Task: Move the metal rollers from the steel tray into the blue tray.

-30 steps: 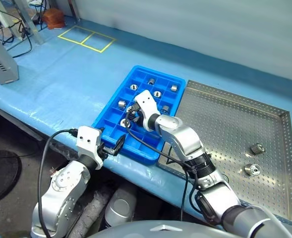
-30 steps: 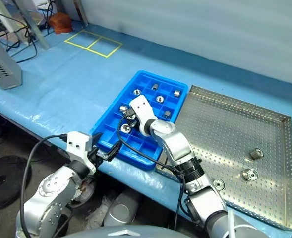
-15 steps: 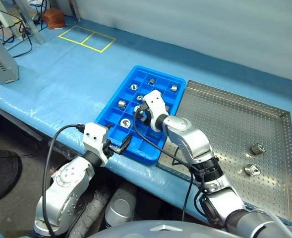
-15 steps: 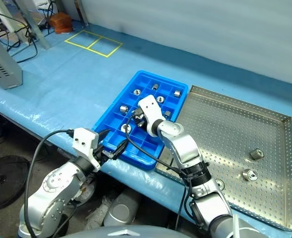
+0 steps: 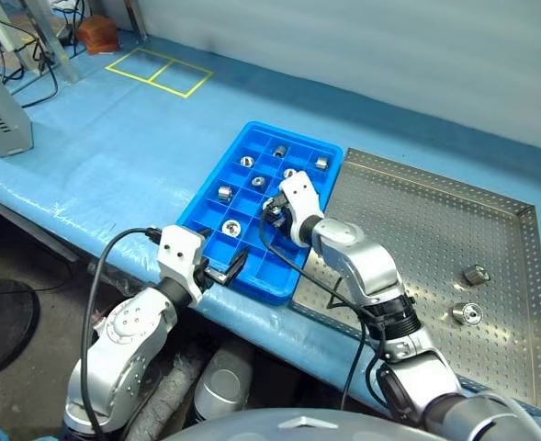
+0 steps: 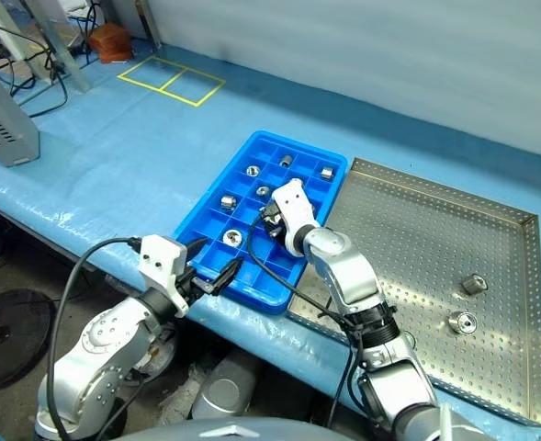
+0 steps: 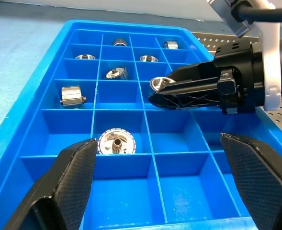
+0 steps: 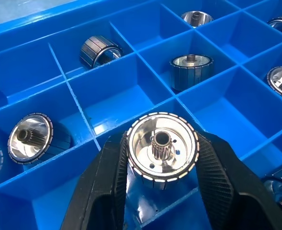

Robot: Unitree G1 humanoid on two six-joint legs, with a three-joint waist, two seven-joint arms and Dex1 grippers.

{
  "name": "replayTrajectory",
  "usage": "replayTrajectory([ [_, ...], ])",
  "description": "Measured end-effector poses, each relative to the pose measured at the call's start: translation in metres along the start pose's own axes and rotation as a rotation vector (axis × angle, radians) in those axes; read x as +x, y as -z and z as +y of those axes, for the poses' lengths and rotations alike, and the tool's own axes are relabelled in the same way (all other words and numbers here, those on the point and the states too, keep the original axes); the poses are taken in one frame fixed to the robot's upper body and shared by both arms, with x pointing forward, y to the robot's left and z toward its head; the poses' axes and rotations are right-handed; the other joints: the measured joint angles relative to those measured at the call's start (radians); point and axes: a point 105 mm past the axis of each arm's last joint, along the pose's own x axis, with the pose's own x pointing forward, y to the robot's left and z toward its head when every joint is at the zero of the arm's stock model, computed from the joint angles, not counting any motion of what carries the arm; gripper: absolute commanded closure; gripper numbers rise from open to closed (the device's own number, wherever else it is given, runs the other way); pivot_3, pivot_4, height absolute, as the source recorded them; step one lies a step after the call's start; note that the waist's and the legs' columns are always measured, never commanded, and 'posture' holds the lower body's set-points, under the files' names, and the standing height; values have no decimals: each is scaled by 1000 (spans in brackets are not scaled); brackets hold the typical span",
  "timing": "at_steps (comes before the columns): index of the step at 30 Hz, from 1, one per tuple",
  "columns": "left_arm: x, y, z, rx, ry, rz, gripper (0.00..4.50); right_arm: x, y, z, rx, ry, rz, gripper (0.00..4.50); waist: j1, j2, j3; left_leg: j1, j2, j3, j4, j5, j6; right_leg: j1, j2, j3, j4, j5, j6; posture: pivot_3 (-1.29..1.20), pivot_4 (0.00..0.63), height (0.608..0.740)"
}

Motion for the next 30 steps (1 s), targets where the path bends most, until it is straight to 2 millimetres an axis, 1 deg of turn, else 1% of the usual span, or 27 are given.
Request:
replayTrajectory([
  [2,1,0,0,-1,3,1,0,0,1,1,3,-7,1,2091,0,0,0,0,0,0,0,0,0,0,0,0,0,0,0,458,150,740],
  [5,2,2,1,-2,5,7,0,1,2,6,16,-31,-2,1154,-2,0,-1,0,0,0,0,0,0,0,0,0,0,0,0,450,150,740],
  [7,3,1,1,-1,10,7,0,1,1,9,20,-35,-8,444,-3,0,-1,0,0,0,0,0,0,0,0,0,0,0,0,438,150,740],
  [8,3,1,1,1,13,6,0,0,1,9,22,-33,-10,141,-3,0,-1,0,0,0,0,0,0,0,0,0,0,0,0,428,150,740],
  [9,4,1,0,4,20,6,0,0,1,9,22,-24,-13,12,-3,0,-1,0,0,0,1,0,0,0,0,0,0,0,0,416,150,740],
  [11,6,0,0,9,32,7,0,-3,-1,9,21,-18,-25,12,-5,0,-1,0,0,0,1,0,0,0,0,0,0,0,0,396,150,740],
  [14,11,-4,0,41,61,5,0,-13,-13,7,9,-7,-74,12,-17,0,-1,0,0,-1,2,0,0,0,0,0,0,0,0,336,150,740],
  [16,19,-11,0,61,82,-11,0,-26,-23,3,-5,12,-121,12,-32,1,-1,0,0,-1,2,0,0,1,0,0,0,0,0,287,150,740],
  [18,29,-19,-5,82,138,-29,0,-42,-22,-3,-9,42,-138,12,-51,1,-1,-1,-1,-1,3,0,0,2,0,0,0,0,1,249,150,740],
  [22,45,-23,-19,103,248,-27,0,-70,-14,-14,-7,117,-138,12,-117,1,-1,-1,-1,-1,4,0,1,2,0,1,0,1,1,138,150,740],
  [25,57,-30,-29,113,311,-43,0,-91,-8,-20,-6,175,-135,12,-187,1,-1,-1,-1,-2,5,0,2,3,0,1,1,1,1,92,150,740],
  [30,76,-40,-47,163,436,-51,0,-123,4,-22,3,253,-123,12,-312,1,-1,0,-2,-4,9,0,3,7,0,2,1,2,2,32,150,740],
])
